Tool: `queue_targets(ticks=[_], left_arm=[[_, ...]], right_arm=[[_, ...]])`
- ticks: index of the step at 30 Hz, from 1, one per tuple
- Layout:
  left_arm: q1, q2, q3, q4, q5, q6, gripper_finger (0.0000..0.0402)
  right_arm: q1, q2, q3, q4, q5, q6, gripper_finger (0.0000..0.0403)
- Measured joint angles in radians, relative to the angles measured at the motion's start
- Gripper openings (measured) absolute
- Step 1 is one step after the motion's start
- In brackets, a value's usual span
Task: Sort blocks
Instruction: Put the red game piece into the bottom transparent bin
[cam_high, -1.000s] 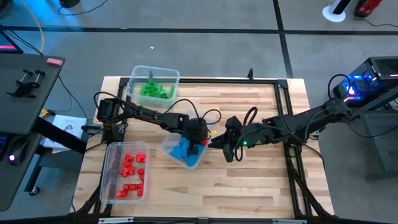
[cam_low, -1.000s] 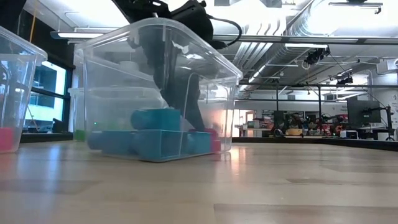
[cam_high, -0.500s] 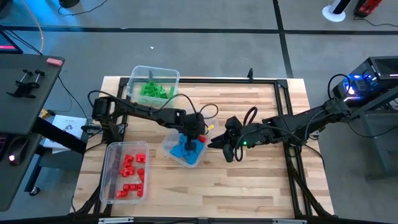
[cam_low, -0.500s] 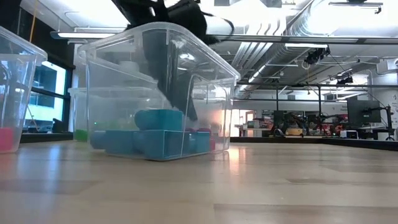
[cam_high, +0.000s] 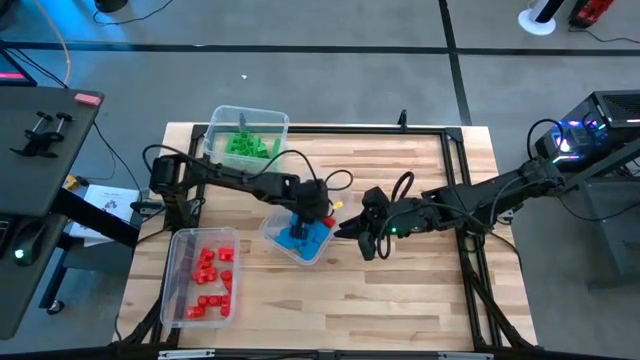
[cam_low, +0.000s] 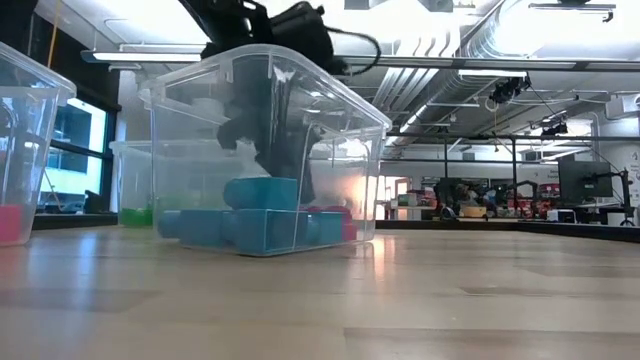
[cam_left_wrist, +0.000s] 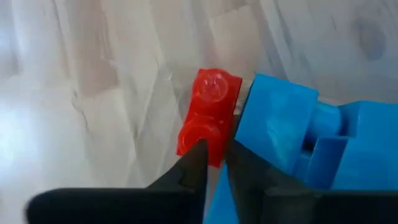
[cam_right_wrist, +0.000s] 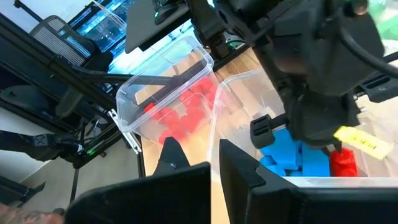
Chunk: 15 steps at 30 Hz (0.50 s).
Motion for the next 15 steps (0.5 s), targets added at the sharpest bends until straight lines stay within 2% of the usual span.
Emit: queue_targets(ticks=[8,11,15], left_arm=[[0.001,0.001,0.002,0.064,-0.034,0.047,0.0143],[0.008,0.027,0.002,0.078,-0.02,0.075,0.0163],[0.028,0.068,0.006,0.087,-0.01,0.07,0.0171]], right_arm=[[0.0,0.0,0.0,0.0,0.005,0.034,0.0],[0.0,0.0,0.0,0.0,0.014,0.062,0.0],[0.0,0.0,0.0,0.001,0.016,0.097,0.0]])
